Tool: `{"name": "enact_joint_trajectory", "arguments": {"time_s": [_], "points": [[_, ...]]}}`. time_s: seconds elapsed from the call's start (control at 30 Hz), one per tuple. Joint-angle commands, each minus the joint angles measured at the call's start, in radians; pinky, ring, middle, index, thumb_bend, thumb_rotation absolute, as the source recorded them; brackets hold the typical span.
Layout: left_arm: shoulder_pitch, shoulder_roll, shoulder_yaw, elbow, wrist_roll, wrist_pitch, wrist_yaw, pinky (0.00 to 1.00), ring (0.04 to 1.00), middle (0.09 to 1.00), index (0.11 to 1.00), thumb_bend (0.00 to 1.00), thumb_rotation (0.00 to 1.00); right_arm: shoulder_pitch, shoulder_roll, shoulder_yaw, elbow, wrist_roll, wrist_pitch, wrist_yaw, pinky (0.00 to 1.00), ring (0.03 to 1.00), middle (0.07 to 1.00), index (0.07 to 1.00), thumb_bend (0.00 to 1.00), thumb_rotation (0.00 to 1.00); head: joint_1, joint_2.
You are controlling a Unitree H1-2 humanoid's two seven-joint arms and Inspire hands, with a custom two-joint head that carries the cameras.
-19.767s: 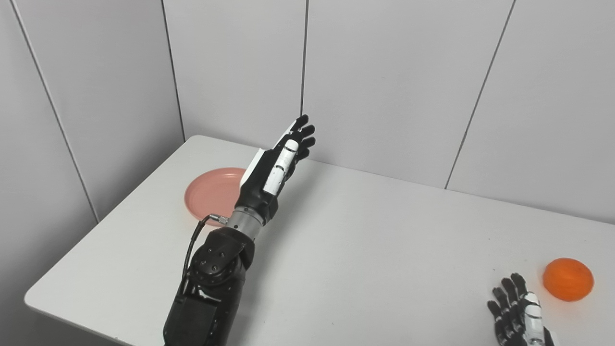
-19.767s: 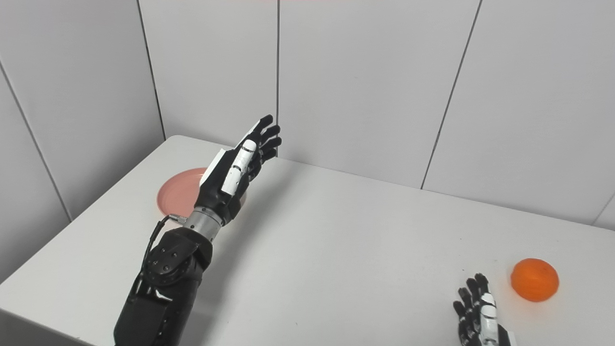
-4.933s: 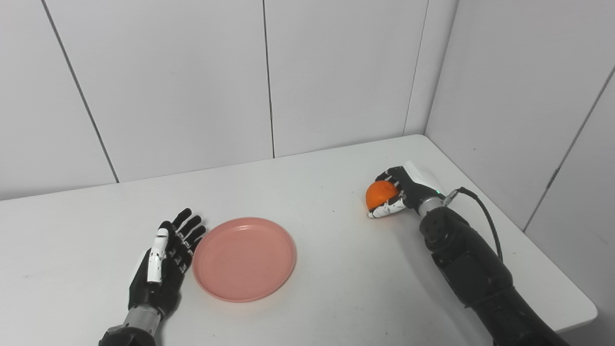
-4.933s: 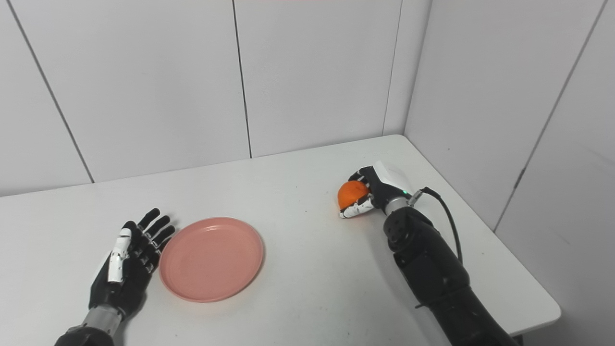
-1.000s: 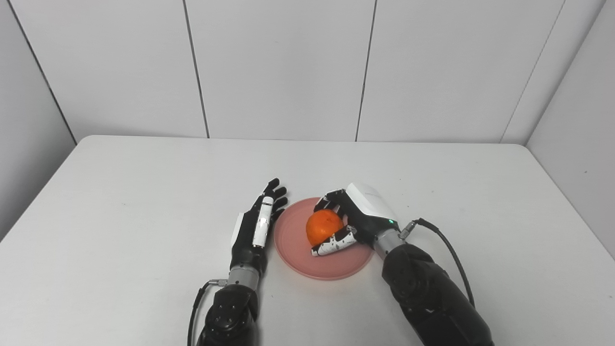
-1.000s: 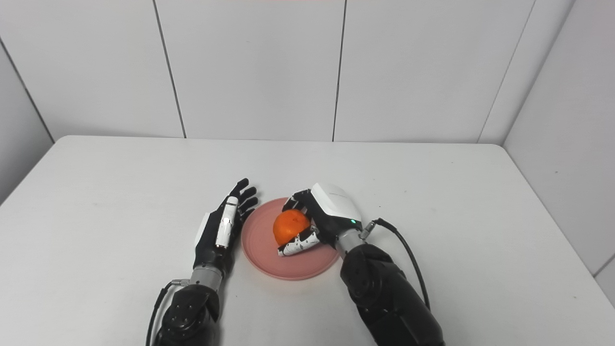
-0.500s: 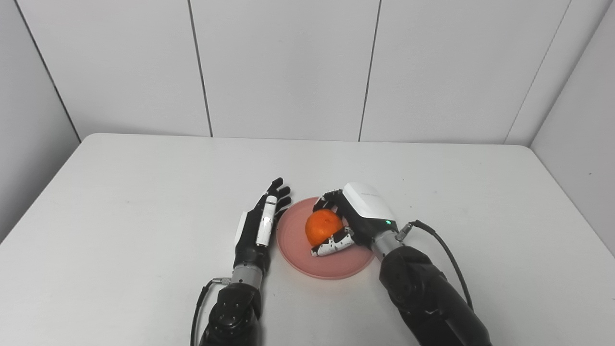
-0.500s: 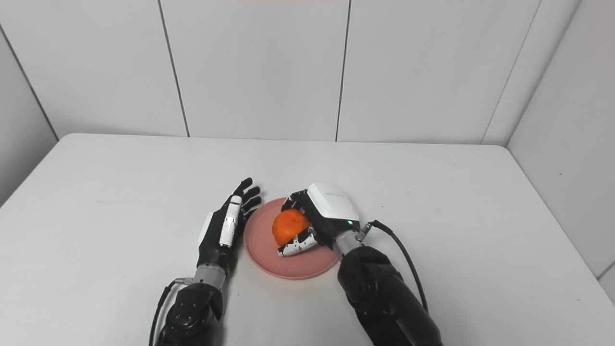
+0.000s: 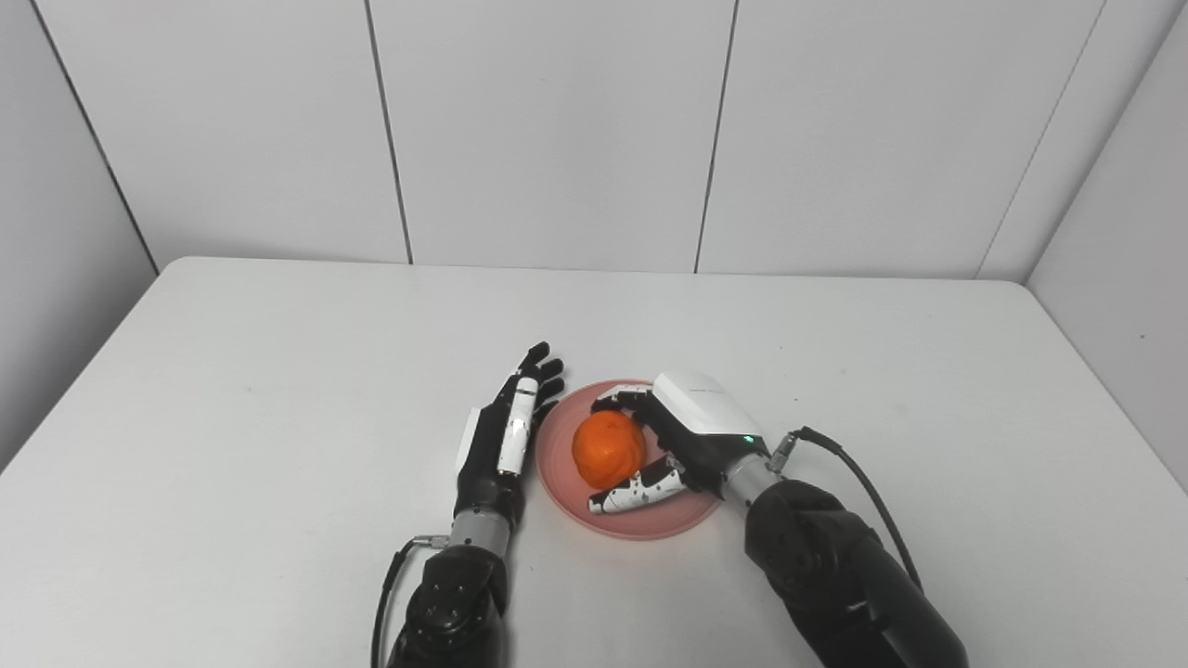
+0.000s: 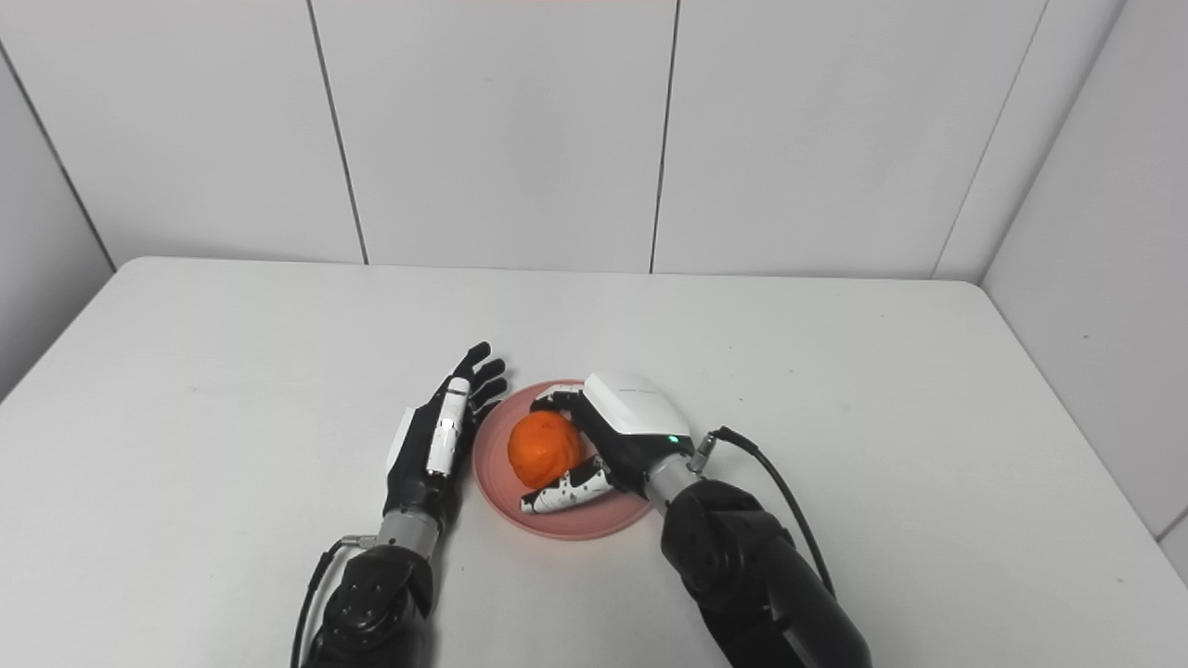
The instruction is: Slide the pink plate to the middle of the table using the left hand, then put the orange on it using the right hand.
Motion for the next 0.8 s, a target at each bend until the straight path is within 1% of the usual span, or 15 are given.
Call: {"name": "enact_joint_trajectory", "arguments": {"time_s": [0.0,0.03,0.13,0.2,0.3,0.43,0.5,0.53,0.63,0.67,0.7,0.73,0.77], "points": [[-0.025,-0.007,-0.004,0.007,0.001,-0.001,0.003,0.85,0.879,0.879,0.87,0.34,1.0,-0.036,-0.003,-0.028,-0.044,0.012,0.004,0.003,0.76,0.875,0.937,0.964,0.9,0.5,0.001,-0.001],[-0.026,-0.006,-0.003,0.008,-0.001,-0.004,0.001,0.85,0.882,0.882,0.871,0.34,1.0,-0.032,-0.002,-0.038,-0.049,0.024,-0.003,0.003,0.81,0.898,0.954,0.982,0.92,0.53,0.0,-0.001],[-0.027,-0.002,-0.005,0.013,-0.001,-0.015,-0.004,0.86,0.892,0.889,0.876,0.33,1.0,-0.02,-0.001,-0.065,-0.06,0.06,-0.033,-0.01,0.88,0.942,0.986,1.0,0.99,0.61,0.0,-0.001],[-0.028,-0.001,-0.005,0.014,-0.002,-0.019,-0.006,0.86,0.891,0.886,0.875,0.33,1.0,-0.014,0.0,-0.077,-0.072,0.077,-0.044,-0.018,0.88,0.946,0.99,1.0,1.0,0.63,-0.002,-0.001],[-0.029,0.002,-0.005,0.014,-0.002,-0.016,-0.009,0.87,0.887,0.882,0.874,0.33,1.0,-0.004,0.001,-0.094,-0.092,0.1,-0.062,-0.036,0.88,0.944,0.992,1.0,1.0,0.65,-0.007,-0.003],[-0.029,0.005,-0.004,0.015,-0.003,-0.007,-0.011,0.88,0.889,0.888,0.88,0.35,1.0,0.012,0.004,-0.119,-0.131,0.121,-0.063,-0.054,0.86,0.95,0.996,1.0,1.0,0.68,-0.01,-0.005],[-0.028,0.006,-0.005,0.015,0.003,-0.006,-0.008,0.88,0.887,0.887,0.878,0.35,1.0,0.018,0.006,-0.131,-0.146,0.13,-0.068,-0.068,0.85,0.946,0.994,1.0,1.0,0.68,-0.011,-0.005],[-0.028,0.007,-0.005,0.014,0.006,-0.006,-0.007,0.88,0.884,0.886,0.877,0.35,1.0,0.021,0.007,-0.137,-0.152,0.134,-0.072,-0.075,0.83,0.938,0.99,1.0,1.0,0.68,-0.012,-0.005],[-0.025,0.009,-0.005,0.01,0.007,-0.007,-0.006,0.87,0.883,0.883,0.872,0.35,1.0,0.037,0.014,-0.165,-0.172,0.158,-0.103,-0.12,0.79,0.925,0.987,1.0,1.0,0.67,-0.017,-0.005],[-0.024,0.011,-0.006,0.009,0.01,-0.009,-0.005,0.87,0.885,0.881,0.871,0.35,1.0,0.044,0.017,-0.177,-0.18,0.167,-0.112,-0.136,0.79,0.927,0.991,1.0,1.0,0.68,-0.019,-0.006],[-0.022,0.012,-0.007,0.006,0.01,-0.011,-0.006,0.86,0.886,0.88,0.869,0.35,1.0,0.051,0.021,-0.188,-0.188,0.173,-0.122,-0.153,0.78,0.926,0.997,1.0,1.0,0.71,-0.021,-0.005],[-0.02,0.011,-0.005,0.004,0.008,-0.012,-0.004,0.86,0.886,0.88,0.869,0.35,1.0,0.057,0.026,-0.199,-0.195,0.179,-0.128,-0.167,0.78,0.926,0.997,1.0,1.0,0.72,-0.023,-0.006],[-0.019,0.01,-0.004,0.002,0.005,-0.013,-0.004,0.86,0.881,0.879,0.867,0.34,1.0,0.065,0.031,-0.212,-0.203,0.191,-0.139,-0.183,0.79,0.929,0.999,1.0,1.0,0.75,-0.024,-0.006]]}}
